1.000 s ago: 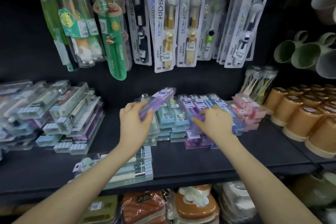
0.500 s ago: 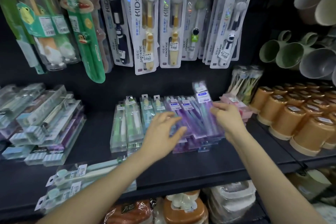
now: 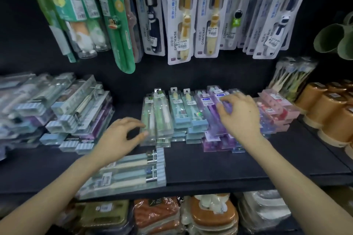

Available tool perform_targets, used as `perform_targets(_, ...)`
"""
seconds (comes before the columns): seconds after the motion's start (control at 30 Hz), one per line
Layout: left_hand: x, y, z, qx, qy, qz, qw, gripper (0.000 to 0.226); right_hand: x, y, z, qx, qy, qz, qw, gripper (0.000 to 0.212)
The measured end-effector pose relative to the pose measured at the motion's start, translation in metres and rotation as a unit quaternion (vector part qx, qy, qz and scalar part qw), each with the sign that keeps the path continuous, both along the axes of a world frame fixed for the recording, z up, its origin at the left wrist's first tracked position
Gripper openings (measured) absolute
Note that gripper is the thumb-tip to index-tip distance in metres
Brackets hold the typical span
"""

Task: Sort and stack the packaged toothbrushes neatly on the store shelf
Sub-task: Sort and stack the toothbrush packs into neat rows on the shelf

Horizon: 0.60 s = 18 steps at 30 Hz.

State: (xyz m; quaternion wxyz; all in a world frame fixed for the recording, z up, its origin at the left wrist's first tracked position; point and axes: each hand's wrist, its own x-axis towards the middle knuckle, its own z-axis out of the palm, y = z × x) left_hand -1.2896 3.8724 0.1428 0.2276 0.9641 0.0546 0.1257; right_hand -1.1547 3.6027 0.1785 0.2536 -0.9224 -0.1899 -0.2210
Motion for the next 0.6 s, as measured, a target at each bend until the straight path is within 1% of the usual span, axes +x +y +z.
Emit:
perform_targets(0.03, -0.014, 0.009, -0.002, 0.019, 0.032, -0.011, 0.999, 0.055, -0.02, 0.011, -0.002, 0.018, 0.02, 0.082, 0.996, 0.022)
perform_targets(0.07, -0.027, 0.017, -0.005, 0.049, 0.078, -0.02, 0.996, 0.07, -0.039, 0.023, -0.006, 0.002, 0.061, 0.168, 0.984, 0.025)
perform_targets(0.13, -0.052, 0.033, -0.015, 0.135, 0.183, -0.037, 0.973, 0.102, -0.066, 0.046, -0.021, -0.091, 0.14, 0.29, 0.942, 0.041)
perform_targets(0.17, -0.062, 0.039, -0.021, 0.17, 0.227, -0.044, 0.958, 0.11, -0.073, 0.057, -0.029, -0.14, 0.164, 0.322, 0.922, 0.05)
perform_targets(0.2, -0.071, 0.044, -0.028, 0.185, 0.256, -0.051, 0.948, 0.108, -0.077, 0.067, -0.037, -0.184, 0.179, 0.337, 0.906, 0.059)
perform_targets(0.23, -0.077, 0.046, -0.033, 0.18, 0.267, -0.055, 0.945, 0.101, -0.079, 0.074, -0.043, -0.221, 0.189, 0.342, 0.894, 0.066)
perform_targets(0.27, -0.081, 0.048, -0.037, 0.163, 0.263, -0.056, 0.949, 0.094, -0.08, 0.079, -0.049, -0.253, 0.199, 0.341, 0.883, 0.072)
perform_targets(0.33, -0.083, 0.051, -0.04, 0.127, 0.239, -0.067, 0.96, 0.089, -0.082, 0.083, -0.059, -0.295, 0.214, 0.336, 0.869, 0.08)
perform_targets(0.4, -0.078, 0.053, -0.038, 0.11, 0.234, -0.099, 0.961, 0.087, -0.087, 0.077, -0.068, -0.296, 0.209, 0.333, 0.87, 0.084)
perform_targets(0.5, -0.062, 0.055, -0.032, 0.103, 0.248, -0.156, 0.95, 0.085, -0.097, 0.061, -0.075, -0.282, 0.192, 0.328, 0.881, 0.088)
perform_targets(0.6, -0.044, 0.052, -0.027, 0.126, 0.256, -0.198, 0.938, 0.083, -0.107, 0.051, -0.075, -0.263, 0.193, 0.317, 0.891, 0.088)
